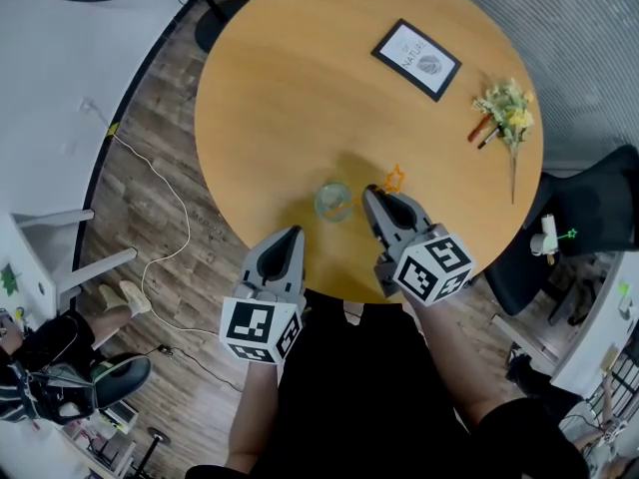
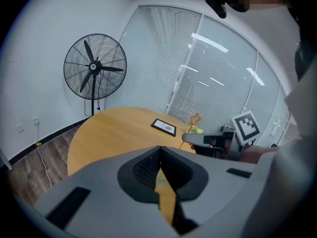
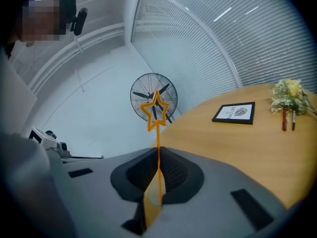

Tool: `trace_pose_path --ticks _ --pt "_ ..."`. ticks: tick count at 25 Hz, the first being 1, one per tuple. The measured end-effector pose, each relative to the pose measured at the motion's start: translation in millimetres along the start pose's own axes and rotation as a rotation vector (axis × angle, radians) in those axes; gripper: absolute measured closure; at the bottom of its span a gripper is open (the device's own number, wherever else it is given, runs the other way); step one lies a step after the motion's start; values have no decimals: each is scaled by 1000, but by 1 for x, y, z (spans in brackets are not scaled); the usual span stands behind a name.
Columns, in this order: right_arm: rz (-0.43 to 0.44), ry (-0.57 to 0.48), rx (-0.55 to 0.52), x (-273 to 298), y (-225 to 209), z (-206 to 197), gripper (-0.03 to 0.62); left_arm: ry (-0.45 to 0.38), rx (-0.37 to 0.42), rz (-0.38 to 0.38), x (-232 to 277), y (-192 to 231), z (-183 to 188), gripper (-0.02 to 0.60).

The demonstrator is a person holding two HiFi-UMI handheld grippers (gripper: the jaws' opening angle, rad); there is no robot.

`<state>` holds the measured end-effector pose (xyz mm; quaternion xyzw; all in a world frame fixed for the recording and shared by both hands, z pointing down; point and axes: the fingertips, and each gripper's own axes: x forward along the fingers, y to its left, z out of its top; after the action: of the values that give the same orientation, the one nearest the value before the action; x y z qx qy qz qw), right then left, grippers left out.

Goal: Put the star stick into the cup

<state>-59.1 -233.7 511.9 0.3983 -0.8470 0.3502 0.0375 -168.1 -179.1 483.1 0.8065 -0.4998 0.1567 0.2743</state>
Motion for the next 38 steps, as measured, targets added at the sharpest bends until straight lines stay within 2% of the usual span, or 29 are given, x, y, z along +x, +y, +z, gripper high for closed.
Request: trace_pose_path --ticks 16,27,38 --pt "-25 48 7 4 -12 -20 569 -1 -12 -2 0 -2 -5 583" --pt "-39 116 -17 15 -15 -39 565 -7 -17 -4 -4 -4 -5 583" --pt "-53 120 9 19 -23 -44 566 -3 -20 0 -4 -2 -6 583"
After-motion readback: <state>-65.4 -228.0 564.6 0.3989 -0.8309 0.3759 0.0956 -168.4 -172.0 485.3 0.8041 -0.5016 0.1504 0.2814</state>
